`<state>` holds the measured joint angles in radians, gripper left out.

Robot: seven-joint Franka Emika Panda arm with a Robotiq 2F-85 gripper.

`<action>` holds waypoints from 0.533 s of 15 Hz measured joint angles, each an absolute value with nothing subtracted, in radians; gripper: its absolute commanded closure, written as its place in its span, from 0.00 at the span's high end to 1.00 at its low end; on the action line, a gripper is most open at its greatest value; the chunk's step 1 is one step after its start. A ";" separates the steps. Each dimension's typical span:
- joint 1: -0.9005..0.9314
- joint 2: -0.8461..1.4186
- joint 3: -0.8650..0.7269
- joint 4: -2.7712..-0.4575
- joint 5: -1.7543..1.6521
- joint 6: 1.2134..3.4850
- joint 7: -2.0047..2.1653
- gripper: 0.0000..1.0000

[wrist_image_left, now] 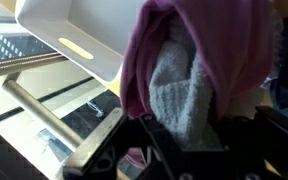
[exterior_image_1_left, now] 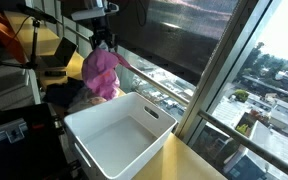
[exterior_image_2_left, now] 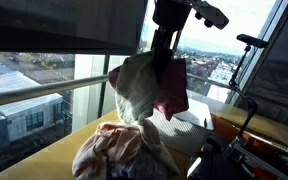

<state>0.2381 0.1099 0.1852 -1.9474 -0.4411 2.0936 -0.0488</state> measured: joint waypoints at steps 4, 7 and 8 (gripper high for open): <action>0.270 0.196 0.200 -1.897 -0.441 2.093 -0.045 0.04; 0.285 0.281 0.200 -1.843 -0.441 2.092 -0.045 0.04; 0.287 0.313 0.200 -1.820 -0.441 2.088 -0.045 0.04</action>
